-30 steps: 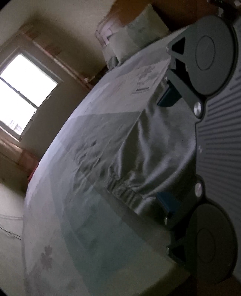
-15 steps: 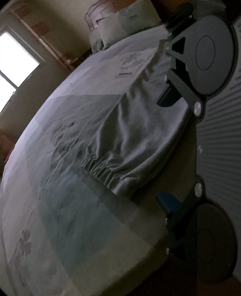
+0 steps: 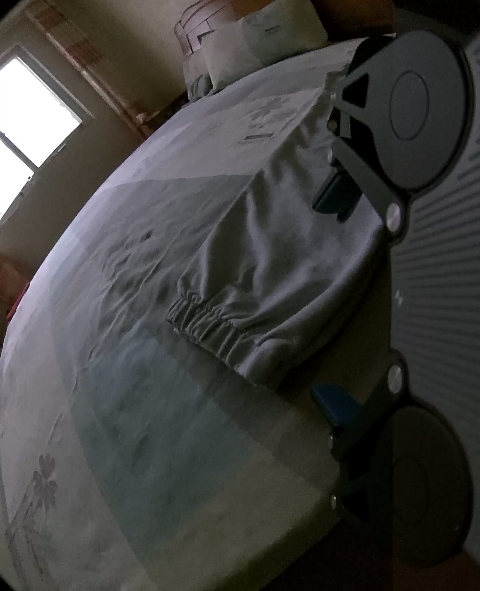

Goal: Fold clothes

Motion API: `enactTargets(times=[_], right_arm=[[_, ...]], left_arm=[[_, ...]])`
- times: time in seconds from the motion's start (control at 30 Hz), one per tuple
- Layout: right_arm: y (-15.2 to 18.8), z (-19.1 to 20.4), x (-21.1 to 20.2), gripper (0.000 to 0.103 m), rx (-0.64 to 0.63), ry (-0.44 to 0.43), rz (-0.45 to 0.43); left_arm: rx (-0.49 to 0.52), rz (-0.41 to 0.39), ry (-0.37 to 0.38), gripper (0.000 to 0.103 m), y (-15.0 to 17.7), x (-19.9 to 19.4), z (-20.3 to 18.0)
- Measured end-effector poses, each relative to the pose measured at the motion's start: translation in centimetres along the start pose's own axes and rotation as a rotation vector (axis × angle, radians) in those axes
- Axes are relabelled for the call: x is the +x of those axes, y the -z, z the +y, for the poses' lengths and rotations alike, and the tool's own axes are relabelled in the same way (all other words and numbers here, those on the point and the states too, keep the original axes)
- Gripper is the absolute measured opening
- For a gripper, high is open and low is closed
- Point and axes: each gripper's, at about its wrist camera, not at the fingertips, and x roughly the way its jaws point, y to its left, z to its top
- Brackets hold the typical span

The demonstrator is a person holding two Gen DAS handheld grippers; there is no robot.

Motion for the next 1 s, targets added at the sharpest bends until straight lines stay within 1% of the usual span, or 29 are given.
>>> enactTargets(times=[0.03, 0.1, 0.2, 0.23, 0.33, 0.4, 0.47, 0.63, 0.7, 0.83, 0.9, 1.0], right_arm=[[-0.1, 0.3, 0.3, 0.042, -0.018, 0.006, 0.005], [-0.3, 0.8, 1.0, 0.037, -0.054, 0.015, 0.015], [-0.4, 1.5, 1.5, 0.019, -0.095, 0.017, 0.017], [-0.4, 1.7, 1.5, 0.015, -0.101, 0.017, 0.016], [-0.4, 1.5, 1.5, 0.01, -0.078, 0.021, 0.013], [-0.4, 0.7, 1.2, 0.008, -0.031, 0.017, 0.0], [-0.4, 0.1, 0.9, 0.008, 0.007, 0.015, -0.01], [-0.6, -0.9, 0.2, 0.008, 0.042, 0.021, -0.024], [-0.6, -1.1, 0.0, 0.008, 0.051, 0.022, -0.028], [-0.5, -1.5, -0.5, 0.008, 0.077, 0.022, -0.038], [-0.4, -1.8, -0.7, 0.008, 0.093, 0.021, -0.043], [-0.2, -2.0, -0.9, 0.008, 0.104, 0.019, -0.047]], left_arm=[[0.002, 0.0, 0.007, 0.098, 0.0, 0.1, 0.0], [-0.007, 0.001, 0.019, 0.098, -0.1, 0.2, 0.2], [-0.036, 0.002, 0.044, 0.098, -0.2, 0.5, 0.6], [-0.05, 0.004, 0.053, 0.098, -0.2, 0.6, 0.7], [-0.076, 0.007, 0.069, 0.098, 0.0, 0.8, 1.0], [-0.089, 0.01, 0.075, 0.098, 0.1, 1.0, 1.0], [-0.111, 0.014, 0.099, 0.098, 0.3, 1.1, 1.1], [-0.176, 0.011, 0.226, 0.099, 0.6, 1.6, 1.2], [-0.204, 0.017, 0.252, 0.099, 0.5, 2.3, 1.3], [-0.273, 0.01, 0.27, 0.099, 0.6, 4.1, 1.9], [-0.296, -0.031, 0.299, 0.099, 0.7, 4.5, 2.3], [-0.271, -0.072, 0.29, 0.099, 0.2, 4.7, 2.1]])
